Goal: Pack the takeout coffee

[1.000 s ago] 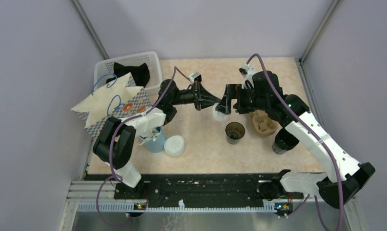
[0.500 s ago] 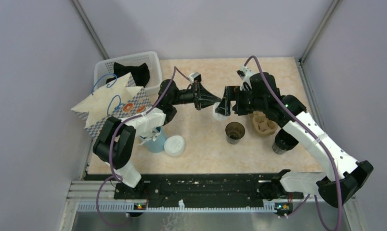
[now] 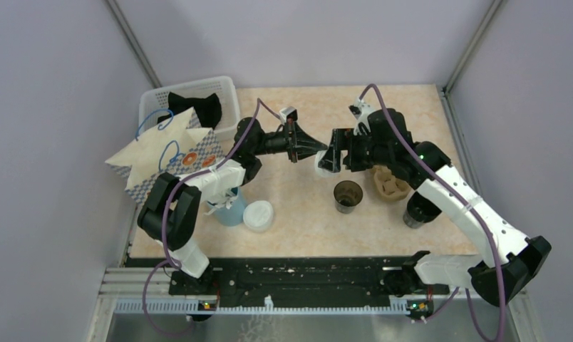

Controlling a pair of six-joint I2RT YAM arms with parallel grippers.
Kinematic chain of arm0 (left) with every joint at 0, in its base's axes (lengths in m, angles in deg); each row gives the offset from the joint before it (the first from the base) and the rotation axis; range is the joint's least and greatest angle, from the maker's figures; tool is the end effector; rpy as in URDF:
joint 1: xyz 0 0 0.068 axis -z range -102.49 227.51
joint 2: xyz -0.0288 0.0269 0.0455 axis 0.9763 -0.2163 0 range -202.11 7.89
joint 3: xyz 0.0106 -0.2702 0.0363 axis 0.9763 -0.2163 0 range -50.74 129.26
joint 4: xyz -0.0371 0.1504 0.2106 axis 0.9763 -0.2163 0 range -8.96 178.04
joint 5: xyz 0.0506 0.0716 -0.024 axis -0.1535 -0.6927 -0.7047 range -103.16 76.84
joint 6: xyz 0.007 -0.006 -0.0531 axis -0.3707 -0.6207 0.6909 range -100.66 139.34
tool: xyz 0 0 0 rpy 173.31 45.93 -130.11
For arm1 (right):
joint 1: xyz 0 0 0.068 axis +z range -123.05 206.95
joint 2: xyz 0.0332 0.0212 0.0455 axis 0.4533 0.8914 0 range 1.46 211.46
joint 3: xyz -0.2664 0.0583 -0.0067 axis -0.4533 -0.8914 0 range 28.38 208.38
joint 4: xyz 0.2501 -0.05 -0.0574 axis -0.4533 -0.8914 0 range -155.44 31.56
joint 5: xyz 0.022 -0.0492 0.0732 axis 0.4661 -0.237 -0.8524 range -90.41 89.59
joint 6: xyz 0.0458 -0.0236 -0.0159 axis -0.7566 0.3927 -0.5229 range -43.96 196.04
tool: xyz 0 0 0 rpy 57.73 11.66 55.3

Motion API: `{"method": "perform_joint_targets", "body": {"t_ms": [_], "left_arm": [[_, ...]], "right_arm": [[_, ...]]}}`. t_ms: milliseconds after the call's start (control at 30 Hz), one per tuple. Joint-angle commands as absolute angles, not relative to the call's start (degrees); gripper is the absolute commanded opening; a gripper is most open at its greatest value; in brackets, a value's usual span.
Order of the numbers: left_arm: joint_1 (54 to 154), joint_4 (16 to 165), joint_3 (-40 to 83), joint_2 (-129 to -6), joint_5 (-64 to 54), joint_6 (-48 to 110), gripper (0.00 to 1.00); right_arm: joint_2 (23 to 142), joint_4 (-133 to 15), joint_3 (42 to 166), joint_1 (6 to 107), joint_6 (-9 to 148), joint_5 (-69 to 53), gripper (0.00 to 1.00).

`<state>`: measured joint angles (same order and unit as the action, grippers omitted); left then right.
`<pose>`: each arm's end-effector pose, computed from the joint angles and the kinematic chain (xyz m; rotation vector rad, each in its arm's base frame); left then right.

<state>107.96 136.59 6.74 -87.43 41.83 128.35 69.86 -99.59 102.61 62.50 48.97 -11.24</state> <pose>0.3021 -0.2114 0.2909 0.2550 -2.0325 2.2761 0.1990 0.1504 0.3805 -0.2818 2.2792 0.8022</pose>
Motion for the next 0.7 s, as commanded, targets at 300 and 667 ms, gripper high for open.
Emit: {"method": "perform_joint_targets", "body": {"t_ms": [300,667], "left_arm": [[107.77,138.97,6.92,-86.70,41.68,128.64,0.04],[106.10,117.67,9.82,-81.92,40.44,108.24,0.58]], "right_arm": [[69.91,-97.09,103.90,63.56,49.07,-9.77,0.78],[67.77,-103.17,105.01,63.59,47.50,-6.03,0.77]]}}
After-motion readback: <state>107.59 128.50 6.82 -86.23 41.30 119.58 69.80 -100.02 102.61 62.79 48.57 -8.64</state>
